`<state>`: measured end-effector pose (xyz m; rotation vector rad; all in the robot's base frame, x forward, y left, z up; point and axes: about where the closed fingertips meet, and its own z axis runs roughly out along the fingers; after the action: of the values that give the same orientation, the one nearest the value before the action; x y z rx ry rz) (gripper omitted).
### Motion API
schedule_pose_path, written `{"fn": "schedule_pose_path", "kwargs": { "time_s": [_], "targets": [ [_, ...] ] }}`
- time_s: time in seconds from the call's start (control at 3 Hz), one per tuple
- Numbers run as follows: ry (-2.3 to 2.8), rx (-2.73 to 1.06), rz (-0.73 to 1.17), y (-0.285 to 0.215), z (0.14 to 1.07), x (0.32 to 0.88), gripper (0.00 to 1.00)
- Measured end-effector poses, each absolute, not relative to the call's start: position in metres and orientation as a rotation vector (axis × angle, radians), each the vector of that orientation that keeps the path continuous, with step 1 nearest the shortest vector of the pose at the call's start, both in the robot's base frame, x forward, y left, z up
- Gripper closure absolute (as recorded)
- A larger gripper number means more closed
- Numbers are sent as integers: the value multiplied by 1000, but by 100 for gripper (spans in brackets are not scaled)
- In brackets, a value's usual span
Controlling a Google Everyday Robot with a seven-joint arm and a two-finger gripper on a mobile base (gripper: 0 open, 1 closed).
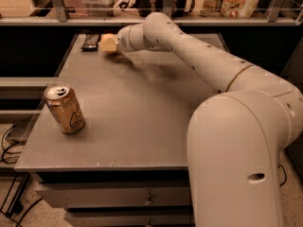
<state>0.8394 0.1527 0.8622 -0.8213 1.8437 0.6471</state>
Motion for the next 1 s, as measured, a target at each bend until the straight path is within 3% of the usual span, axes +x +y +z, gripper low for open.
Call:
{"fn": "schedule_pose_path", "kwargs": {
  "time_s": [0.67, 1.0],
  "targets": [
    [1858, -792, 638, 149, 855, 848, 12],
    [1859, -795, 641, 152, 854, 848, 0]
  ]
}}
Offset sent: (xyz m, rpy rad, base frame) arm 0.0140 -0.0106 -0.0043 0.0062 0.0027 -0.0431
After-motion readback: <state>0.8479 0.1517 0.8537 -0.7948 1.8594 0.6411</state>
